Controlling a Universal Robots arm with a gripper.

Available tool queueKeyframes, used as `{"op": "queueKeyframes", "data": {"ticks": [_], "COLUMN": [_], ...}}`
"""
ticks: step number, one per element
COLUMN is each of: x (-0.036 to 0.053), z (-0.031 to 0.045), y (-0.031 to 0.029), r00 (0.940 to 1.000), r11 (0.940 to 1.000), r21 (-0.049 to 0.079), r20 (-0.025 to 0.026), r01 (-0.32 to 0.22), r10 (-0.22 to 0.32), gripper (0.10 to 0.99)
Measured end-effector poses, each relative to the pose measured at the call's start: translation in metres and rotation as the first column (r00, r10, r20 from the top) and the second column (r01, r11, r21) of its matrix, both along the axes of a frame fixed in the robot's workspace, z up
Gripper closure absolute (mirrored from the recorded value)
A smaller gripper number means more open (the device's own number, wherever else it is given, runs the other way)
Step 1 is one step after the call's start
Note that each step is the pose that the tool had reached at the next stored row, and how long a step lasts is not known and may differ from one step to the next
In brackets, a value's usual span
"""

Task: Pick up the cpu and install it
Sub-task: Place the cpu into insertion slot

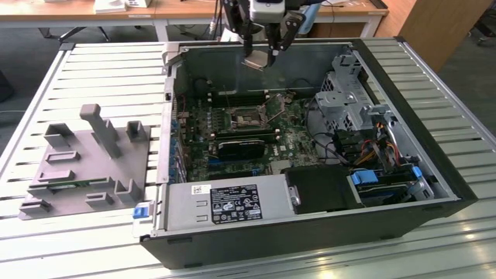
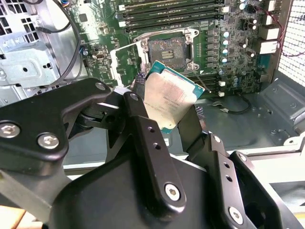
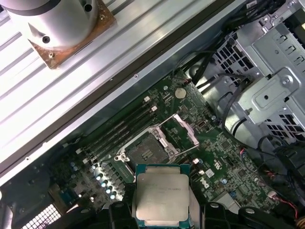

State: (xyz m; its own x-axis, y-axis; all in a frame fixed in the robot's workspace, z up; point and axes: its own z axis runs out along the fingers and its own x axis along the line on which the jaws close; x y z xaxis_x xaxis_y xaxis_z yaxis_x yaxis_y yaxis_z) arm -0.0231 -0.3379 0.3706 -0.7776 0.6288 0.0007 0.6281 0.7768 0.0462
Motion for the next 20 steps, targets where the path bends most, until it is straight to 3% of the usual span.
{"op": "queueKeyframes", "data": {"ticks": [20], "x": [0.0], "z": [-0.0005], "y": [0.0], "r00": [0.9979], "r11": [0.9979], "r21": [0.0], "r20": [0.0], "r01": [0.064], "r10": [-0.064], "gripper": [0.557]}}
